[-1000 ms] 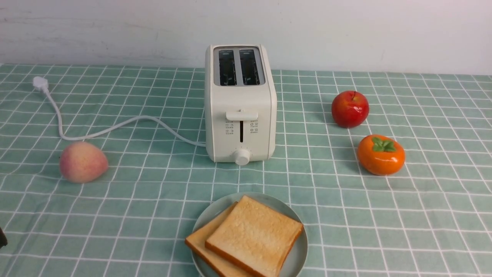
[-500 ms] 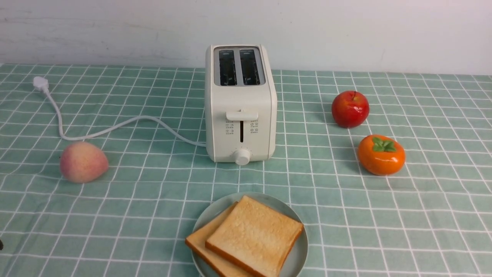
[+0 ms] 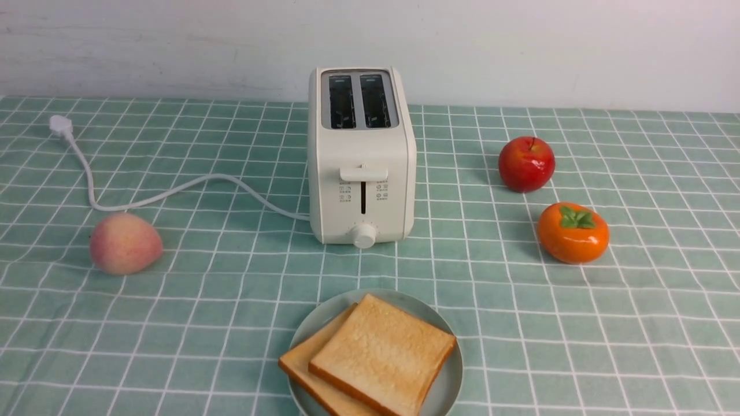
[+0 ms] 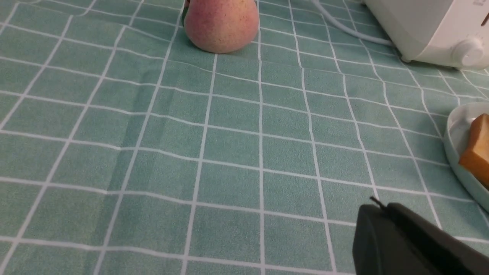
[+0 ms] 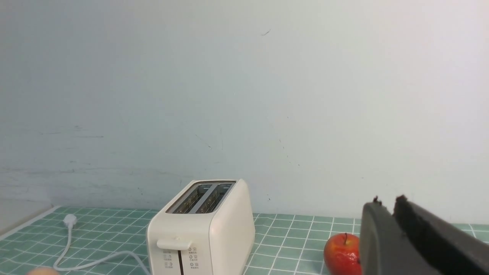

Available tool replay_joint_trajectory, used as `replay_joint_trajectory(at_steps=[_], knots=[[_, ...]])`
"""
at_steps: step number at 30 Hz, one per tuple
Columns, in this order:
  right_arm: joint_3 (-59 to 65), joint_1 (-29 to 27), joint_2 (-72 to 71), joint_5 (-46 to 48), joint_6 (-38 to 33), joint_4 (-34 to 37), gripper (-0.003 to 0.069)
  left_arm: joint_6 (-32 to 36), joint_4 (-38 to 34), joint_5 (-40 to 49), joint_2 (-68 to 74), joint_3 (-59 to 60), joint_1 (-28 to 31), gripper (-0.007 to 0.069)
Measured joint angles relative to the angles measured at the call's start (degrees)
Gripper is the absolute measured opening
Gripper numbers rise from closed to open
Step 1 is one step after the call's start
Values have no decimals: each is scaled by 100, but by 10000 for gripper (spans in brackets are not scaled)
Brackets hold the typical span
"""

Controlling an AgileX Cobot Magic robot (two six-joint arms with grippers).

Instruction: Take toasted bread from bread machine on blue coffee table place on plate.

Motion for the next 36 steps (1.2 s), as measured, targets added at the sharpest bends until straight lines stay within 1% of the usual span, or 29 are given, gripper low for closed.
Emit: replay_joint_trajectory(at_steps=[32, 35, 36], knots=[[0, 0, 0, -3, 0, 0, 99, 0, -1, 6, 0, 4, 0, 1], [13, 0, 0, -3, 0, 75, 104, 0, -1, 6, 0, 4, 0, 3], [63, 0, 0, -19, -65, 286, 106, 0, -1, 6, 0, 4, 0, 4]])
